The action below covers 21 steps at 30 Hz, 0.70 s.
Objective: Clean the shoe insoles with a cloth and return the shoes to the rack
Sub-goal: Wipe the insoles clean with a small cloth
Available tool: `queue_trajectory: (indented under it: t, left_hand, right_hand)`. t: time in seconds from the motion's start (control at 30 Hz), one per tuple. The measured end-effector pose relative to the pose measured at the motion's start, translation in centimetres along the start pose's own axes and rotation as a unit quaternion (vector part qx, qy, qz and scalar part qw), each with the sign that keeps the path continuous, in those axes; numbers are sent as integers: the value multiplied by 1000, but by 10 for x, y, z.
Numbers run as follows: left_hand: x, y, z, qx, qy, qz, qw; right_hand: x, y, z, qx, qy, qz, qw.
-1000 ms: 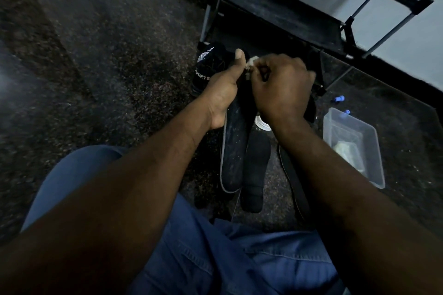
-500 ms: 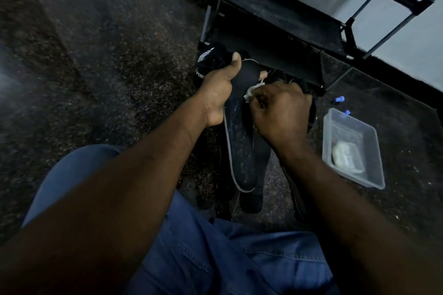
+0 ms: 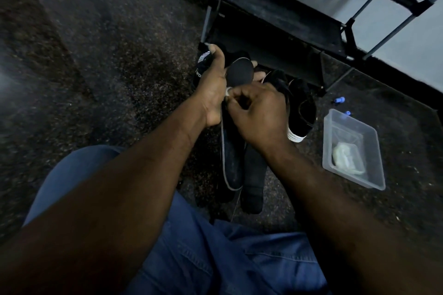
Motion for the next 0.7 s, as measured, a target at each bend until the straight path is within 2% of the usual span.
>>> queue_trajectory:
  t: [0.1,0.27,0.47,0.6,0.7]
  left_hand:
    - [-4,-1,-1,-7,1,-11,1000]
    - [-5,1,4,70,2,-47,996]
    - [-7,17,12,-4,-30,56,998]
    - [-4,14,11,-18,-17,43,999]
    - [-1,5,2,-44,14,8,999]
  right_hand:
    - [1,-3,8,-13,-24,0,1000]
    - [23,-18,0,-123,-7,-7,992]
    - [42,-27,-18,-226,20,5,974]
    - [32,-27,-20,-229,28,10,973]
    - [19,-17,-19,-225,29,45,973]
Point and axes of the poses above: each hand's wrist, its own x-axis towards the middle knuckle, its own y-axis out of the palm, z = x × y, the point moved 10 cm from there along x, towards the middle knuckle, and after that the axes turned 8 degrees about -y, right-handed, at the moved point
